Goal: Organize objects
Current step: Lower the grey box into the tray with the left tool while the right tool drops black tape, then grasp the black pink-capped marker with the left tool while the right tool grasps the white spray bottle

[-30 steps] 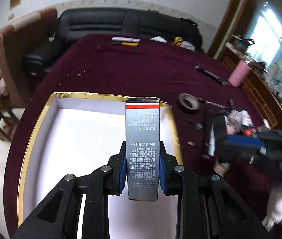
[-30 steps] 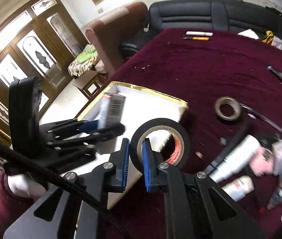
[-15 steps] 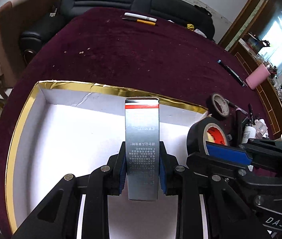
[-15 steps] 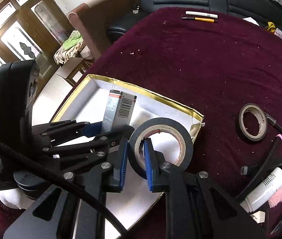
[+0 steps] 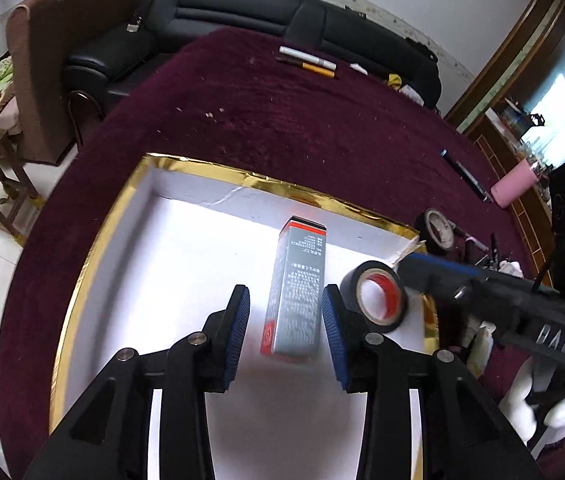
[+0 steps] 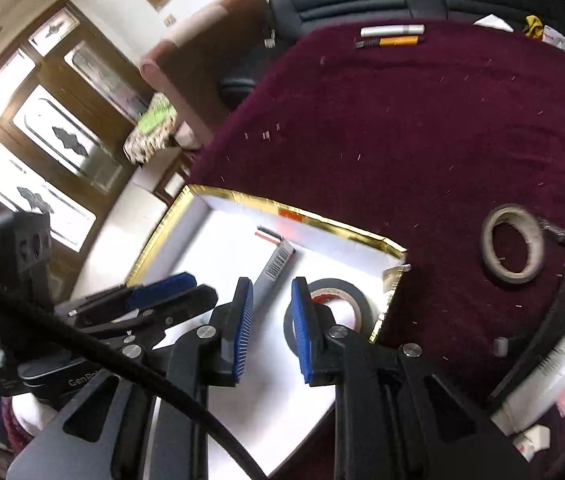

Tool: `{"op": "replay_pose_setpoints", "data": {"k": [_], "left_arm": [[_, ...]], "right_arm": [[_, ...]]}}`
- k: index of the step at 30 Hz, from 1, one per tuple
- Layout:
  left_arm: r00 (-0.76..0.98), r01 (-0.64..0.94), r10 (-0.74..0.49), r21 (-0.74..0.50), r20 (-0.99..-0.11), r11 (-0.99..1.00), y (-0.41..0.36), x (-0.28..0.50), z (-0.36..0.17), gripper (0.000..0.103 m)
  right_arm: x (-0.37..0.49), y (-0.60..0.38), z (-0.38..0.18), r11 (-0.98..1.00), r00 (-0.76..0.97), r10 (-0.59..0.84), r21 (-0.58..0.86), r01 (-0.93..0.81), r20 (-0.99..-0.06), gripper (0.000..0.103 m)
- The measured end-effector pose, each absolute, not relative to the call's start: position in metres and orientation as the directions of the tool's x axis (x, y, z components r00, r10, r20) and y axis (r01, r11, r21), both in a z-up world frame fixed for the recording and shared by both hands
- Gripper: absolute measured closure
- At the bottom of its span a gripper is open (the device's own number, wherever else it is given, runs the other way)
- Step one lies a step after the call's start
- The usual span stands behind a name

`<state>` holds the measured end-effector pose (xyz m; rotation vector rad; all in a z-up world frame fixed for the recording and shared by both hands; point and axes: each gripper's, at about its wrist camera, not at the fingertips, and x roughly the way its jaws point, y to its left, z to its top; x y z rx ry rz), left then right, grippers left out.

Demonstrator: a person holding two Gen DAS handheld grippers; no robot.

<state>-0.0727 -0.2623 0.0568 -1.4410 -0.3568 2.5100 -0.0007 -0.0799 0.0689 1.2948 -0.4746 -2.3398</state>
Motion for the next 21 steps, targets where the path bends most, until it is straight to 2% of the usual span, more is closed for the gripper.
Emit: {"op": "replay_pose_setpoints", "data": {"k": [3,5,7,11,13,21], "left_arm": [[-0.517,-0.094,0.332,-0.333,-0.789,-0.938,-0.258,-0.055,0.073,0.069],[-0.531,-0.144,0.357,-0.333,-0.768,-0.932,-0.246,-0.040,0.086,0.061],[-0.536,-0.205,0.388,-0.331,-0.750,-0.921,-0.226,-0.028,0.097,0.051],[-0.499,-0.325,0.455,-0.327,-0.738,-0.887,-0.173,-0.012,0.105,0.050],[-0.466,-0.375,0.469,-0.313,-0.750,-0.873,-0.141,-0.011,0.101,0.047],[-0.375,-0.429,0.458,-0.288,-0.806,-0.856,-0.061,-0.015,0.076,0.047]], "right_arm": [[0.027,-0.049,0.093,-0.858,-0.552,-0.494,0.480,0.184,-0.672,0.079],[0.049,-0.022,0.105,-0.861,-0.605,-0.472,0.482,0.160,-0.642,0.065],[0.067,0.004,0.109,-0.866,-0.642,-0.445,0.484,0.129,-0.625,0.060],[0.109,0.062,0.100,-0.862,-0.687,-0.385,0.505,0.030,-0.617,0.059],[0.120,0.084,0.093,-0.858,-0.690,-0.370,0.514,-0.002,-0.622,0.059],[0.151,0.132,0.055,-0.821,-0.686,-0.367,0.565,-0.079,-0.629,0.060]]}}
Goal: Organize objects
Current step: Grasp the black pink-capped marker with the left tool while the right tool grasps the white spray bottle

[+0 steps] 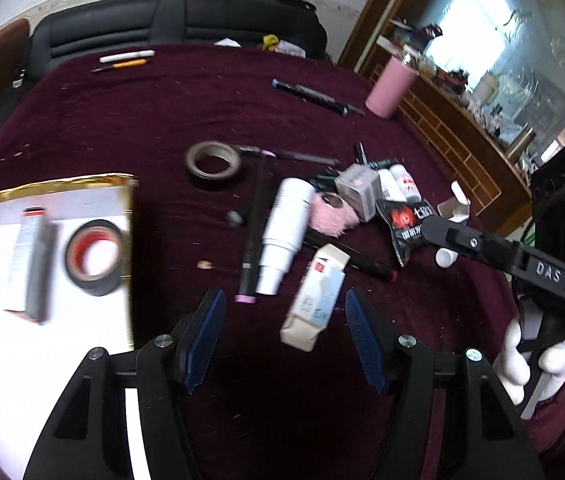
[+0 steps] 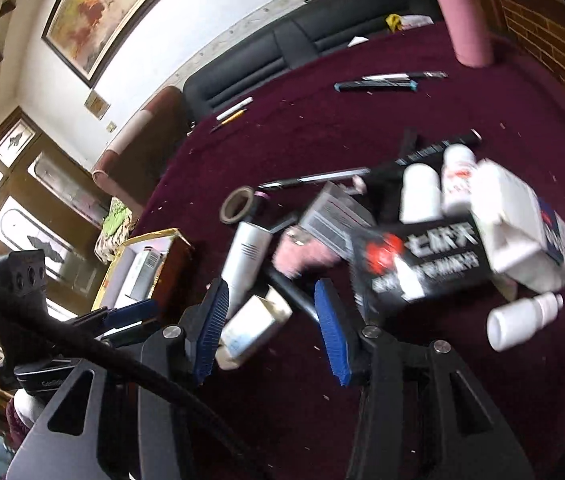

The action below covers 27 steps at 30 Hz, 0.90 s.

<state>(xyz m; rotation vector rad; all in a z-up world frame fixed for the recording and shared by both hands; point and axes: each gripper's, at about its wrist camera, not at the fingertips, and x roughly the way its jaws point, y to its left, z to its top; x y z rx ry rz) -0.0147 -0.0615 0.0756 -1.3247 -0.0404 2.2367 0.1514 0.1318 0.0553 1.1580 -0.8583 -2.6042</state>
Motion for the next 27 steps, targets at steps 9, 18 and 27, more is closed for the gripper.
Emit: {"op": "replay_pose_setpoints", "data": {"k": [9,18,27], "left_arm": [[-0.366,-0.399,0.383,-0.228,-0.848,-0.888,-0.048,-0.019,0.063,0.047],[-0.399,-0.342,0.352,-0.219,-0.847,-0.914,-0.079,-0.007,0.064,0.047],[-0.437,-0.315,0.370,-0.246,-0.820,-0.917,-0.107,-0.003,0.072,0.047]], "right_arm": [[0.137,0.118,0.037,-0.805,-0.638,-0.449,0.594,-0.015,-0.625,0.059],[0.078,0.069,0.025,-0.857,-0.574,-0.393,0.512,-0.054,-0.718,0.059],[0.052,0.051,0.012,-0.897,-0.537,-0.313,0.430,-0.105,-0.783,0.072]]}}
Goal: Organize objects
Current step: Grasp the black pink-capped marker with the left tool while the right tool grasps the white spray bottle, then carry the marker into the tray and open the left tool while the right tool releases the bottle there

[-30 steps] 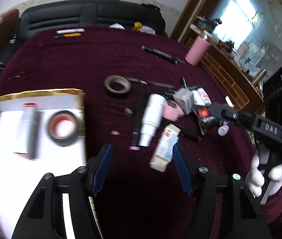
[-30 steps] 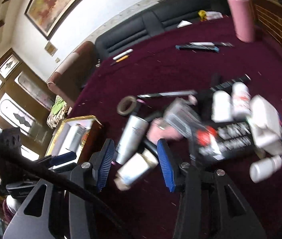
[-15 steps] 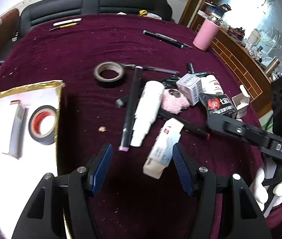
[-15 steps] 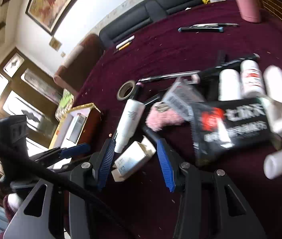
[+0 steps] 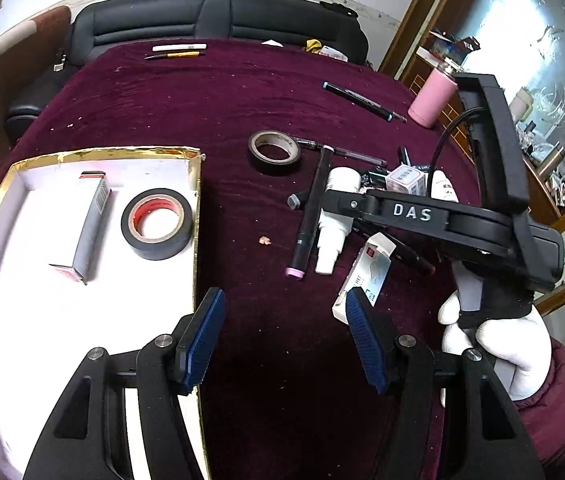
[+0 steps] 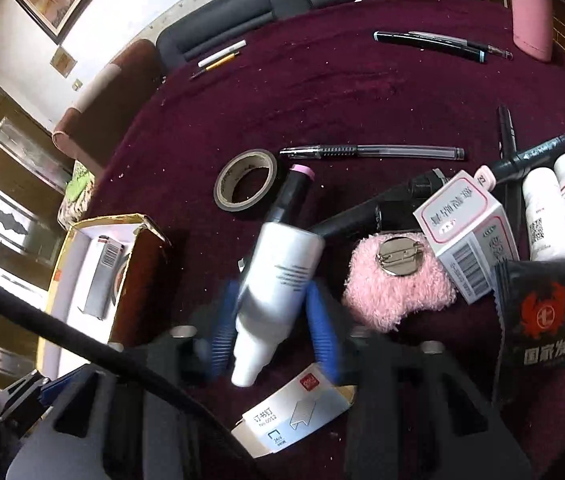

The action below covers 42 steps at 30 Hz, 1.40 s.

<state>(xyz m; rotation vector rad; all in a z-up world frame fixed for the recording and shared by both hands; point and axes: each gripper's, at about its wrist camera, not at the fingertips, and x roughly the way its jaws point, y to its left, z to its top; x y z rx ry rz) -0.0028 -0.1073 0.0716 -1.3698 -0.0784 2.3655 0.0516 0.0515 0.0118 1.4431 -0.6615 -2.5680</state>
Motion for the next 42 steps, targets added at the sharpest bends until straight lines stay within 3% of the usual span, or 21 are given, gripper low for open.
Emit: {"op": "replay_pose_setpoints", "data": {"k": [10,18,20,22,23,34,36,42], "left_arm": [[-0.420,-0.365,0.362,-0.210,-0.832,-0.907,-0.073,-0.027,0.061,0.047],[-0.426,-0.434,0.157,0.049,-0.891,-0.899,-0.009,-0.073,0.015,0.047],[-0.448,-0.444,0.165,0.059,-0.879,-0.894,-0.004,-0.076,0.016,0.054],[-0.438,-0.453,0.200,0.023,-0.877,-0.891,-0.003,-0.074,0.018,0.088],[-0.439,-0.453,0.194,0.029,-0.877,-0.891,-0.002,-0.071,0.018,0.092],[-0.484,-0.376,0.284,-0.096,-0.828,-0.922,-0.050,-0.044,0.047,0.092],[-0.484,-0.371,0.299,-0.117,-0.823,-0.921,-0.059,-0.039,0.051,0.092],[-0.411,-0.349,0.273,-0.126,-0.870,-0.928,-0.059,-0.037,0.031,0.092]], "right_arm": [[0.101,0.096,0.020,-0.897,-0.527,-0.310,0.427,-0.114,-0.792,0.074],[0.116,0.108,0.023,-0.895,-0.547,-0.317,0.436,-0.098,-0.775,0.074],[0.113,0.100,0.021,-0.906,-0.541,-0.308,0.415,-0.084,-0.783,0.074],[0.112,0.095,0.019,-0.922,-0.543,-0.278,0.379,-0.081,-0.792,0.074],[0.112,0.092,0.019,-0.930,-0.551,-0.260,0.358,-0.077,-0.793,0.074],[0.107,0.067,0.018,-0.964,-0.568,-0.230,0.264,0.025,-0.790,0.071],[0.102,0.054,0.012,-0.972,-0.541,-0.218,0.229,0.048,-0.813,0.066],[0.094,0.043,0.005,-0.986,-0.537,-0.155,0.166,0.028,-0.829,0.065]]}}
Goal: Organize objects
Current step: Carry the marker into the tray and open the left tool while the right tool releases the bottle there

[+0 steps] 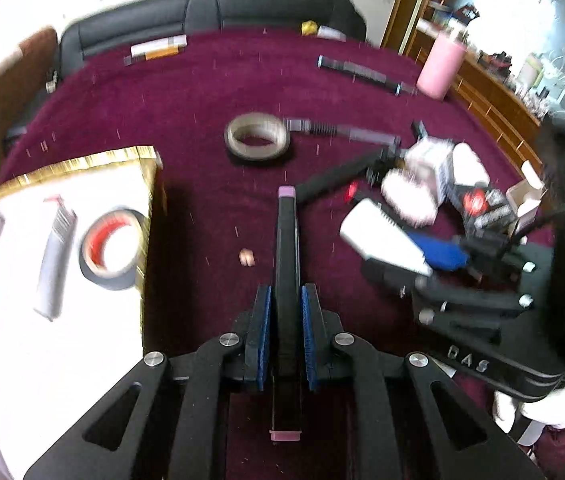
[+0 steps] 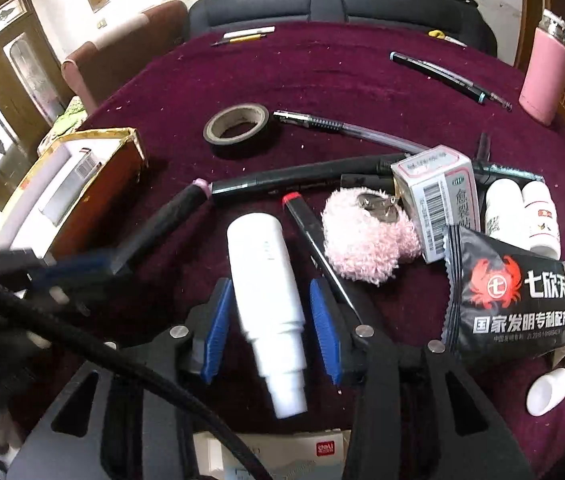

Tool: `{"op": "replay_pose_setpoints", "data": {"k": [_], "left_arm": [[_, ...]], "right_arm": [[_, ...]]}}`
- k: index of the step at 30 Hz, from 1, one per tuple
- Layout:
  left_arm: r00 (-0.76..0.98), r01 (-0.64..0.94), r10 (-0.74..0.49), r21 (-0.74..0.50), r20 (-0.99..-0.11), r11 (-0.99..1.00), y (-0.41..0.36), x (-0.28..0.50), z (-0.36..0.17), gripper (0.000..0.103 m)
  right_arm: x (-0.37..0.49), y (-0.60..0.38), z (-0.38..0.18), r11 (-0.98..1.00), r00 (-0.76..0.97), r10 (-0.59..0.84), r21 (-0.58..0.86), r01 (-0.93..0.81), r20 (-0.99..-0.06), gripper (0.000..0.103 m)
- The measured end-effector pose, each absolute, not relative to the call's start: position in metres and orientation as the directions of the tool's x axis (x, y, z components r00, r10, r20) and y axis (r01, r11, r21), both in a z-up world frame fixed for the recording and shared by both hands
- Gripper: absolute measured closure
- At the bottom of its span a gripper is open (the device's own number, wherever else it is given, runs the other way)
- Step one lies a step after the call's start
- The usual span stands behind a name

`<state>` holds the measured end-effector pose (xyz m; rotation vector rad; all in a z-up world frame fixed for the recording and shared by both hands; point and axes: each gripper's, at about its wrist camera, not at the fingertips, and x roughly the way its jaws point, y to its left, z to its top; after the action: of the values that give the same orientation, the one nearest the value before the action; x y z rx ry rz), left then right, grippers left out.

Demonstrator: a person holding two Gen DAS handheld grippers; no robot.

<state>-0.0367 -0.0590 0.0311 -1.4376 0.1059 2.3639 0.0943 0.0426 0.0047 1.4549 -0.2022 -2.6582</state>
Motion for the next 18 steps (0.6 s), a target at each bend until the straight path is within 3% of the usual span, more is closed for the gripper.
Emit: {"op": "replay_pose_setpoints", "data": {"k": [7,10,18], "left_arm": [[-0.442,-0.339,0.199,-0.042,-0.874,-0.940,-0.038,-0.037,0.018,0.092],[-0.496,-0.359,0.147,0.048,-0.856,-0.932,-0.029,-0.029,0.014,0.092],[-0.584,-0.357,0.197,0.032,-0.788,-0.933,-0.052,0.005,0.046,0.092]], "right_arm": [[0.095,0.043,0.005,-0.989,-0.534,-0.126,0.144,0.007,-0.836,0.065],[0.094,0.037,0.004,-0.996,-0.539,-0.084,0.092,0.013,-0.838,0.074],[0.116,0.055,0.037,-0.965,-0.592,-0.218,0.261,0.013,-0.776,0.075]]}}
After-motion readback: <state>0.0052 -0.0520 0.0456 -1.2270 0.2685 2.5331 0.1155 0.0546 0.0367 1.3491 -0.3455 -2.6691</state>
